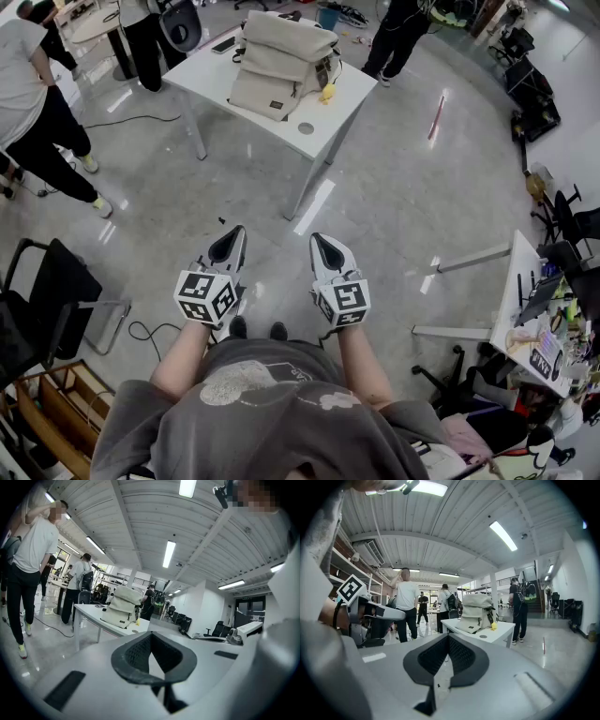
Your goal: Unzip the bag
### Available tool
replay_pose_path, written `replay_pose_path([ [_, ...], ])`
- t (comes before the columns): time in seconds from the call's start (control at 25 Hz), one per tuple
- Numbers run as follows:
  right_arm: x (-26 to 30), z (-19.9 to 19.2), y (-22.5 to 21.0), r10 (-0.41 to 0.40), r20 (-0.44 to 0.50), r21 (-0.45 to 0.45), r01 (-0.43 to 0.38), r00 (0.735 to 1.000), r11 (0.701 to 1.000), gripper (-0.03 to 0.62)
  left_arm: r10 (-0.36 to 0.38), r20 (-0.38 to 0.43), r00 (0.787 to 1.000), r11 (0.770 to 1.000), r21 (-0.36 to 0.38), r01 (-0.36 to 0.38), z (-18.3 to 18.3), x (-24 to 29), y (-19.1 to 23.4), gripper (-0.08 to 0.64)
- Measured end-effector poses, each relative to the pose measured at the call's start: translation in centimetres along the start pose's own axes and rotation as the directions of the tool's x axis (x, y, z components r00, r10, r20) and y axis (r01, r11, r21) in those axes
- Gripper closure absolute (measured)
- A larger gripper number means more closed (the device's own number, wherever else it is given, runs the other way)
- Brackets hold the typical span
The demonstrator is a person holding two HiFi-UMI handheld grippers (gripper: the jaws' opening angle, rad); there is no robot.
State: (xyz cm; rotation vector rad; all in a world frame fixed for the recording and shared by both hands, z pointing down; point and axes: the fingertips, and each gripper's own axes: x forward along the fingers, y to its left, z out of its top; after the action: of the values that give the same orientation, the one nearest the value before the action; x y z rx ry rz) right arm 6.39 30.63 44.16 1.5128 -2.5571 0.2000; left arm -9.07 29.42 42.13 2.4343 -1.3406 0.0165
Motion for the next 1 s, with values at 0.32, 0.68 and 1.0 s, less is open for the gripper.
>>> replay_pose_path([
  [0.32, -0.5, 0.1, -0.6, 0.017, 0.015, -0.004, -0.017, 1.0, 1.0, 0.592, 0.012, 0.009, 1.0, 1.0, 0.014, -0.013, -0.1, 0.1, -1.3, 0.555],
  [0.68, -1.1, -0.2, -1.2, 0.043, 0.025, -0.001, -0.043, 0.999, 0.999, 0.594, 0.041, 0.012, 0.999, 0.999, 0.022, -0.042, -0.4, 0.4, -2.1, 0.555],
  [1.0, -2.0, -0.3, -3.3, 0.037, 0.058, 0.025, -0.039, 0.998, 0.999, 0.592, 0.116, 0.047, 0.992, 0.993, 0.024, -0.117, -0.7, 0.6, -2.1, 0.555],
])
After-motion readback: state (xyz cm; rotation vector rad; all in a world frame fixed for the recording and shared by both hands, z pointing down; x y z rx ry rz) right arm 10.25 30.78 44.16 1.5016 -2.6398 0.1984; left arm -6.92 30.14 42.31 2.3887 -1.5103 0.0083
